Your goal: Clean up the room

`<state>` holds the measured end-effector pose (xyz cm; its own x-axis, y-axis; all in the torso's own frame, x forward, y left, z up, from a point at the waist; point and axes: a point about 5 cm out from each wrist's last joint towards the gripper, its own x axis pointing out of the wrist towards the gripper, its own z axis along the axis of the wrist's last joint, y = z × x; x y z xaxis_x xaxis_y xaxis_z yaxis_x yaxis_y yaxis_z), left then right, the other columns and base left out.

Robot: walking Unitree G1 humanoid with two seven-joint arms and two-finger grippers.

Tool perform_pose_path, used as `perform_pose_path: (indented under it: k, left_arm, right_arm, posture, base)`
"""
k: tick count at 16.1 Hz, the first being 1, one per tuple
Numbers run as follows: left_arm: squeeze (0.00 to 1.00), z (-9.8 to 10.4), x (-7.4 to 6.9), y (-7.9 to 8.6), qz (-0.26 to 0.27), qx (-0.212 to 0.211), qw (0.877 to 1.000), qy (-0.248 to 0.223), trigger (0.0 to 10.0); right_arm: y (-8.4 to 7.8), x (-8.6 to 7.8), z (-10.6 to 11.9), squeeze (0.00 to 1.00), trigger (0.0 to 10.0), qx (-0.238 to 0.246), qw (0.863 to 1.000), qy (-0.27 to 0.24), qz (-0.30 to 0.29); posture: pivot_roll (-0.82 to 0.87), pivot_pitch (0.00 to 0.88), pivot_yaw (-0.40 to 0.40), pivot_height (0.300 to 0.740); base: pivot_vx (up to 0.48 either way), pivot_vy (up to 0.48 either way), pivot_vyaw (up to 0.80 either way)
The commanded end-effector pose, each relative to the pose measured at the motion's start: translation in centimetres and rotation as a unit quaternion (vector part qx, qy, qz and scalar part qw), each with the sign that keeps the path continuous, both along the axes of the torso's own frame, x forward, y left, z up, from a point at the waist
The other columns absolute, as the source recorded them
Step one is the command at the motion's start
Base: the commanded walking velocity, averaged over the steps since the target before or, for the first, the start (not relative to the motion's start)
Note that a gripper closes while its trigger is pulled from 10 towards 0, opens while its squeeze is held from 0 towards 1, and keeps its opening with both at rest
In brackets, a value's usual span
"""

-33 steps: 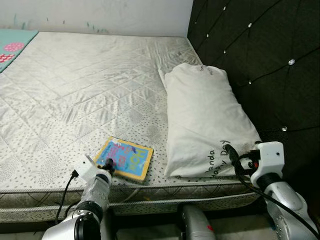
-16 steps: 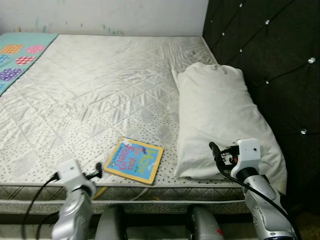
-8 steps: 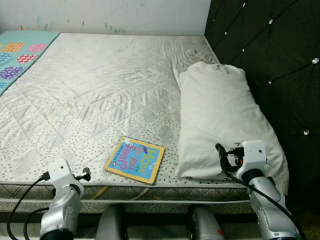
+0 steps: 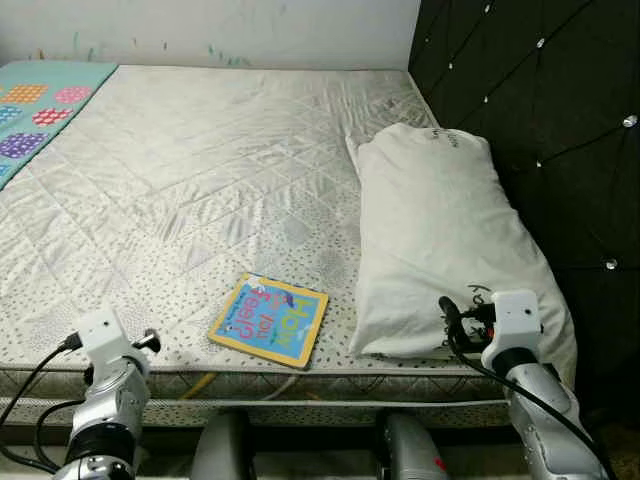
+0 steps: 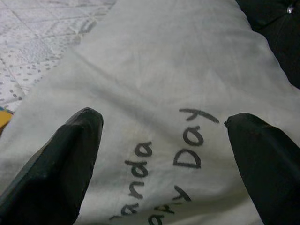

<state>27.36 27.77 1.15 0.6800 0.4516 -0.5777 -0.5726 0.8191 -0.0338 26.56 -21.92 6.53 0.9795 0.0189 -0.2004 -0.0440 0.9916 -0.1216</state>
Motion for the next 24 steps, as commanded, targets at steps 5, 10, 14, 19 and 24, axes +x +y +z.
perform_pose_path:
  k: [5,10,14,19,24]
  left_arm:
    - [0.0,0.0,0.5,0.9,-0.017,0.001,1.0,0.023,10.0]
    - [0.0,0.9,2.5,-1.6,-0.092,0.008,0.996,-0.018,10.0]
    - [0.0,2.5,2.1,-4.5,-0.161,0.027,0.977,-0.137,10.0]
    - [0.0,4.6,-2.1,-7.3,-0.18,0.047,0.962,-0.199,10.0]
    - [0.0,5.6,-2.7,-7.9,-0.182,0.039,0.963,-0.194,10.0]
  right_arm:
    - [-0.8,-0.6,0.0,0.0,10.0,0.005,1.0,0.004,-0.014]
    - [-0.1,-1.9,0.7,0.0,10.0,0.074,0.997,0.003,-0.016]
    - [2.2,-1.1,1.4,0.0,10.0,0.091,0.996,-0.005,0.002]
    - [4.3,2.3,4.3,0.0,10.0,0.122,0.992,-0.04,-0.005]
    - [3.8,3.5,4.6,0.0,10.0,0.122,0.992,-0.041,-0.016]
  posture:
    - [-0.19,0.0,-0.002,0.601]
    - [-0.21,0.0,-0.006,0.601]
    - [-0.19,0.0,0.0,0.601]
    - [-0.13,0.0,-0.009,0.601]
    - [-0.11,0.0,-0.018,0.64]
  base:
    - [0.0,0.0,0.0]
    - [0.0,0.0,0.0]
    - [0.0,0.0,0.0]
    - [0.0,0.0,-0.08]
    - [0.0,0.0,-0.19]
